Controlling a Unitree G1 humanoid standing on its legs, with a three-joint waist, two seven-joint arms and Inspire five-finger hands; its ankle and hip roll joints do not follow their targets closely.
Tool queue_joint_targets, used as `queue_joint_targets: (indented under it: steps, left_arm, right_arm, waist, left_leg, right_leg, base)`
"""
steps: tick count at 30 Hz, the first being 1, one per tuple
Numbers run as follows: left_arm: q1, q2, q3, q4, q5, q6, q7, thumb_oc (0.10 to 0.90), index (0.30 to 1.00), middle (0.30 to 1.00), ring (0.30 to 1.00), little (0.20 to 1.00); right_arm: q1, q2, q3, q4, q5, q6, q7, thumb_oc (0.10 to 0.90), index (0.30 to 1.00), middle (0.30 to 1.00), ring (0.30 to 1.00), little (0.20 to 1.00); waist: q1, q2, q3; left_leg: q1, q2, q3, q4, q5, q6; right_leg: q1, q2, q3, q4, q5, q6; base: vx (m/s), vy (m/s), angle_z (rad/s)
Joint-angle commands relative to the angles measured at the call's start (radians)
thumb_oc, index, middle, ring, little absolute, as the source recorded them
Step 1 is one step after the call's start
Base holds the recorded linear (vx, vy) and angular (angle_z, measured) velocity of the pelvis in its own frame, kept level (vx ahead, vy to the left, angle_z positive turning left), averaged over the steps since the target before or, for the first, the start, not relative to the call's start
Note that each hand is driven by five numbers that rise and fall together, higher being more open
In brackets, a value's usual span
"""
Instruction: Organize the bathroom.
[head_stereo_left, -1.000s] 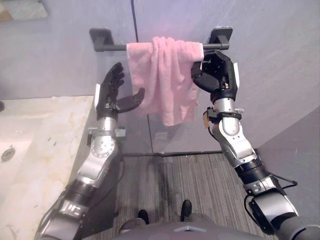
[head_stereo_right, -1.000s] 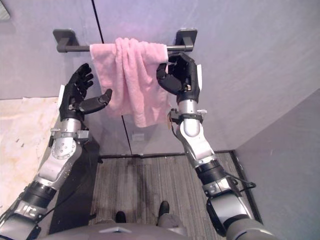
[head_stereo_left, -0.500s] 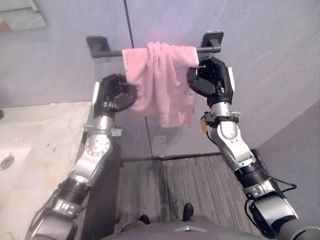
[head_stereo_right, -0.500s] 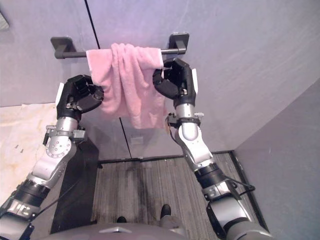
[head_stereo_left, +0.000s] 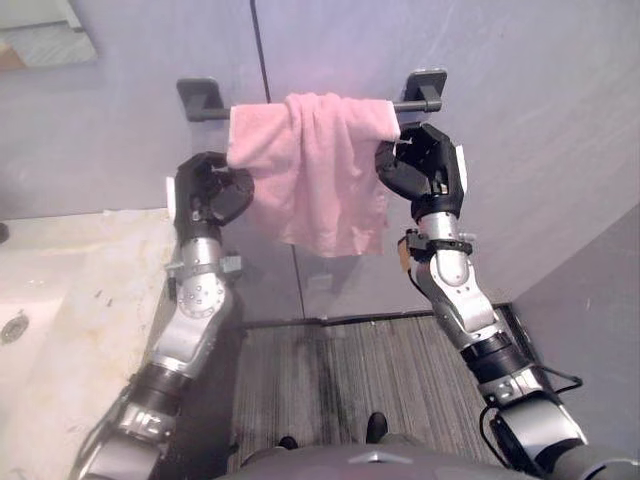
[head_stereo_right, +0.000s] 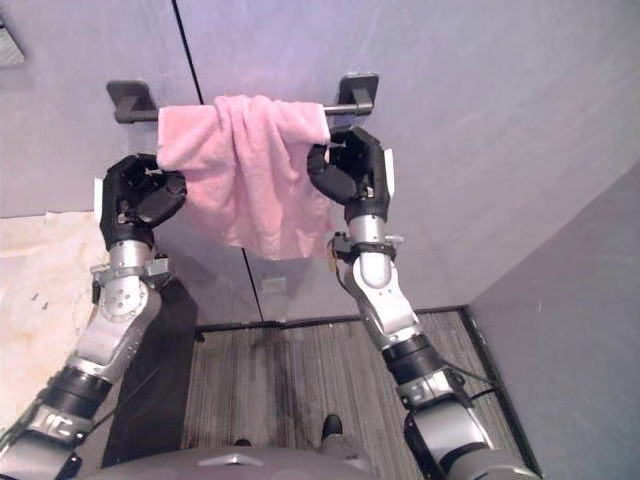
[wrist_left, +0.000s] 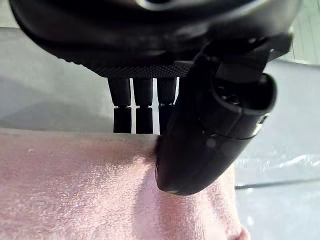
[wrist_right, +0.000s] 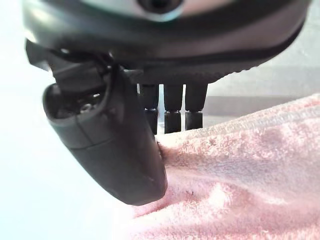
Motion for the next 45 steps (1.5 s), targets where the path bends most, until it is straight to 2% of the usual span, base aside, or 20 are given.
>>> queue_joint_targets:
  steps: [1,5,7,11,21,24,25,27,31,36,45]
  left_arm:
    - [-0.075,0.024,0.071,-0.006,0.083,-0.152,0.082,0.400,0.300,0.300,0.300,0.300]
    - [-0.063,0.002,0.069,-0.012,0.097,-0.161,0.121,0.400,0.300,0.300,0.300,0.300]
    - [-0.061,0.001,0.065,-0.016,0.095,-0.159,0.124,0.400,0.300,0.300,0.300,0.300]
    - [-0.062,0.002,0.051,-0.018,0.104,-0.161,0.141,0.400,0.300,0.300,0.300,0.300]
    - [-0.062,0.012,0.038,-0.002,0.091,-0.164,0.129,0.400,0.300,0.300,0.300,0.300]
    - [-0.058,0.016,0.030,-0.003,0.088,-0.153,0.106,0.475,0.413,0.413,0.413,0.413]
    - [-0.057,0.017,0.029,-0.002,0.087,-0.153,0.104,0.478,0.418,0.418,0.418,0.418]
    - [-0.056,0.019,0.027,0.003,0.084,-0.154,0.100,0.478,0.418,0.418,0.418,0.418]
    - [-0.051,0.027,0.029,0.010,0.073,-0.159,0.101,0.400,0.300,0.300,0.300,0.300]
    - [-0.055,0.028,0.022,0.019,0.066,-0.159,0.103,0.400,0.300,0.300,0.300,0.300]
    - [-0.053,0.027,0.014,0.024,0.062,-0.157,0.098,0.400,0.300,0.300,0.300,0.300]
  right_arm:
    - [0.156,-0.019,0.036,-0.070,-0.001,-0.096,-0.047,0.400,0.300,0.300,0.300,0.300]
    - [0.178,0.003,0.022,-0.067,0.007,-0.103,-0.148,0.400,0.300,0.300,0.300,0.300]
    - [0.184,0.009,0.016,-0.067,0.021,-0.104,-0.163,0.400,0.300,0.300,0.300,0.300]
    - [0.201,0.031,0.008,-0.064,0.071,-0.137,-0.236,0.400,0.300,0.300,0.300,0.300]
    - [0.216,0.071,-0.005,-0.065,0.159,-0.173,-0.338,0.400,0.300,0.300,0.300,0.300]
    - [0.225,0.077,-0.003,-0.071,0.182,-0.177,-0.346,0.400,0.300,0.300,0.300,0.300]
    - [0.228,0.079,0.000,-0.071,0.182,-0.182,-0.350,0.400,0.300,0.300,0.300,0.300]
    - [0.232,0.082,0.001,-0.074,0.181,-0.190,-0.360,0.400,0.300,0.300,0.300,0.300]
    - [0.232,0.087,0.001,-0.079,0.196,-0.205,-0.389,0.400,0.300,0.300,0.300,0.300]
    - [0.238,0.105,0.000,-0.062,0.239,-0.246,-0.435,0.400,0.300,0.300,0.300,0.300]
    - [0.234,0.116,-0.008,-0.056,0.273,-0.254,-0.463,0.400,0.300,0.300,0.300,0.300]
  waist:
    - [-0.033,0.010,-0.049]
    - [-0.036,0.011,-0.046]
    - [-0.037,0.012,-0.045]
    - [-0.045,0.018,-0.040]
    - [-0.054,0.030,-0.041]
    - [-0.056,0.034,-0.041]
    - [-0.057,0.036,-0.041]
    - [-0.059,0.037,-0.041]
    - [-0.063,0.044,-0.042]
    - [-0.064,0.050,-0.043]
    - [-0.061,0.052,-0.042]
  left_leg:
    - [0.005,-0.041,0.028,-0.001,-0.054,0.039]
    - [0.006,-0.041,0.032,-0.001,-0.055,0.040]
    - [0.007,-0.041,0.033,-0.001,-0.056,0.041]
    - [0.007,-0.041,0.040,-0.001,-0.054,0.043]
    - [0.006,-0.044,0.048,-0.001,-0.052,0.046]
    - [0.004,-0.044,0.049,-0.001,-0.051,0.047]
    - [0.004,-0.044,0.050,-0.001,-0.050,0.047]
    - [0.003,-0.044,0.052,-0.001,-0.049,0.046]
    - [0.004,-0.044,0.054,-0.001,-0.047,0.045]
    - [0.002,-0.045,0.056,-0.001,-0.044,0.044]
    - [-0.002,-0.044,0.055,-0.001,-0.040,0.042]
  right_leg:
    - [0.048,0.016,-0.015,0.048,-0.170,0.071]
    - [0.049,0.015,-0.018,0.047,-0.170,0.071]
    - [0.049,0.016,-0.018,0.048,-0.170,0.071]
    - [0.046,0.016,-0.013,0.051,-0.170,0.071]
    - [0.044,0.019,-0.005,0.055,-0.174,0.067]
    - [0.041,0.021,-0.002,0.057,-0.174,0.067]
    - [0.041,0.021,-0.001,0.056,-0.174,0.067]
    - [0.041,0.021,0.000,0.056,-0.174,0.067]
    - [0.041,0.024,0.004,0.058,-0.176,0.064]
    - [0.042,0.025,0.003,0.058,-0.177,0.061]
    - [0.043,0.026,-0.004,0.058,-0.180,0.056]
  base:
    - [0.00,0.000,0.00]
    - [0.00,0.000,0.00]
    - [0.00,0.000,0.00]
    - [0.00,0.000,0.00]
    - [0.00,0.002,-0.01]
    - [0.00,0.000,-0.01]
    - [0.00,0.000,0.00]
    - [0.00,0.000,0.00]
    - [0.00,0.000,-0.01]
    - [0.01,-0.002,-0.04]
    - [0.00,0.000,0.00]
